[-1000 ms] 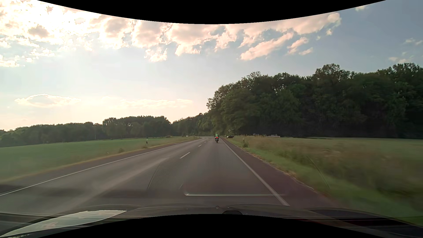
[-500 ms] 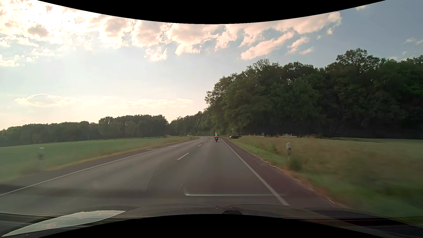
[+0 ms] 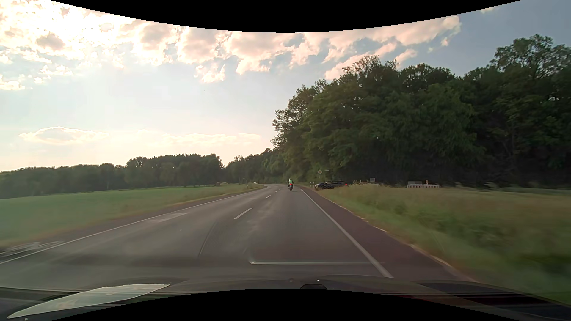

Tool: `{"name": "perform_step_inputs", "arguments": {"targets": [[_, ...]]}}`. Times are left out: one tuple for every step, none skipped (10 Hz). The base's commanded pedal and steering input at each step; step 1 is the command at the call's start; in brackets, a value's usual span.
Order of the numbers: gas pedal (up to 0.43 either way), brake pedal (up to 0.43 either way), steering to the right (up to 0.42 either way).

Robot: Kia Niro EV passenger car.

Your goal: Follow the waypoints while adhering to traffic rules and regulations

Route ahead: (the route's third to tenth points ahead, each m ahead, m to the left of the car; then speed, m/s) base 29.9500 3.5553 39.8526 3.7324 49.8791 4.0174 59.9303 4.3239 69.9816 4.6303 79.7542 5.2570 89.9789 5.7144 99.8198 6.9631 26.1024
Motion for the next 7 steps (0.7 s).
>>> {"name": "perform_step_inputs", "arguments": {"targets": [[0.559,0.000,0.000],[0.579,0.000,0.001],[0.579,0.000,0.000],[0.579,0.000,0.000],[0.598,0.000,0.000],[0.598,0.000,-0.003],[0.598,0.000,-0.004]]}}
